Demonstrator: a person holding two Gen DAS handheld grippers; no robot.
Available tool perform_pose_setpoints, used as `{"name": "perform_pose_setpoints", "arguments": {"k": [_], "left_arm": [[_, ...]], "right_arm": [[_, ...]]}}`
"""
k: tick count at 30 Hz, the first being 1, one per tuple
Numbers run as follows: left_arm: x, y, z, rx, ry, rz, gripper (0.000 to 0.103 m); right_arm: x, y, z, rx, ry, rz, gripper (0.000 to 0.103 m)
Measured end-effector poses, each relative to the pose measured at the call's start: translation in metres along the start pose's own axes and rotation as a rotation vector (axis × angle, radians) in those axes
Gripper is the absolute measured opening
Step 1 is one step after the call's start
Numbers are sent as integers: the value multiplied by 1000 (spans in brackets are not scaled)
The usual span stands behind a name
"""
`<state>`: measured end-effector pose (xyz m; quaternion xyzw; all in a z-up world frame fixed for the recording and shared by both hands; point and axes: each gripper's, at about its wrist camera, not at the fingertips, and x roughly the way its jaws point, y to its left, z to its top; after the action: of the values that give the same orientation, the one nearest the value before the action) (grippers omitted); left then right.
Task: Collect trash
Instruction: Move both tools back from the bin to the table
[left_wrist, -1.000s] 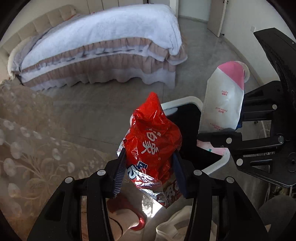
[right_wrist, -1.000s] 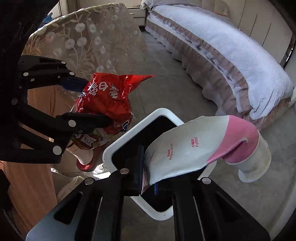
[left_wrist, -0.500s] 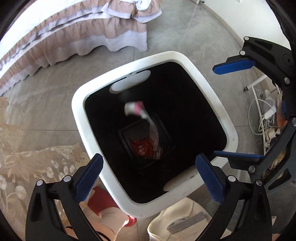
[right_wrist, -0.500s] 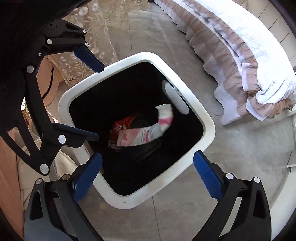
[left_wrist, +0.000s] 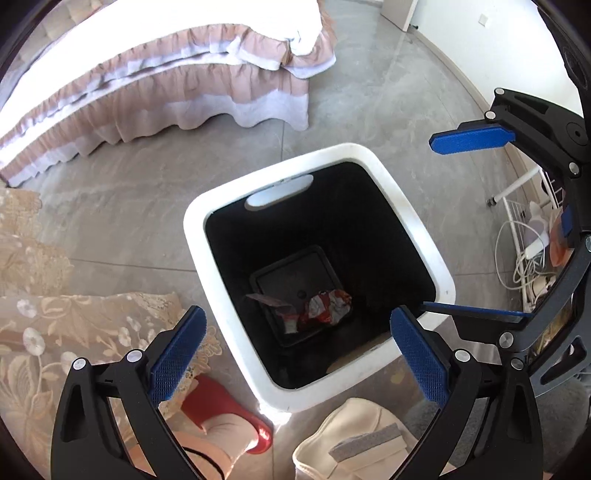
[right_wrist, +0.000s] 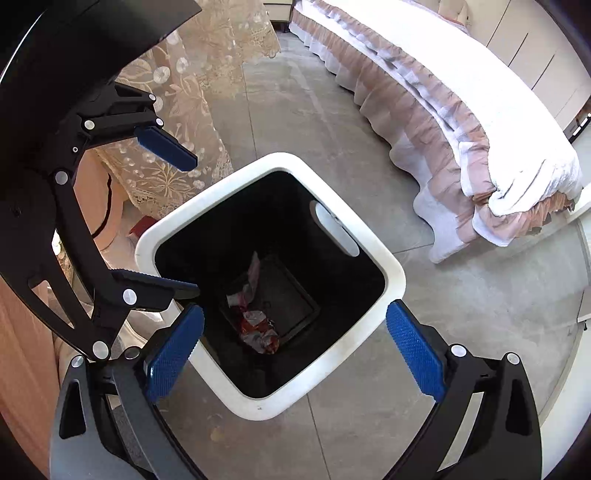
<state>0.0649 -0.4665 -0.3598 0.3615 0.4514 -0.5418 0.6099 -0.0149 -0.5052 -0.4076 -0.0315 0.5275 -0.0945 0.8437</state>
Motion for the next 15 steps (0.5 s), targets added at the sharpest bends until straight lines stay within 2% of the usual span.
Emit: {"name": "perform_pose_setpoints", "arguments": {"k": [8,15], "left_arm": [[-74,14,-5,-100,-174,67,98],[-140,19,-16,-179,-337,179,98]], "right_arm": [[-55,8,28,-12,-153,-49,98],[-99,9,51,17,-276,-44,98]]}}
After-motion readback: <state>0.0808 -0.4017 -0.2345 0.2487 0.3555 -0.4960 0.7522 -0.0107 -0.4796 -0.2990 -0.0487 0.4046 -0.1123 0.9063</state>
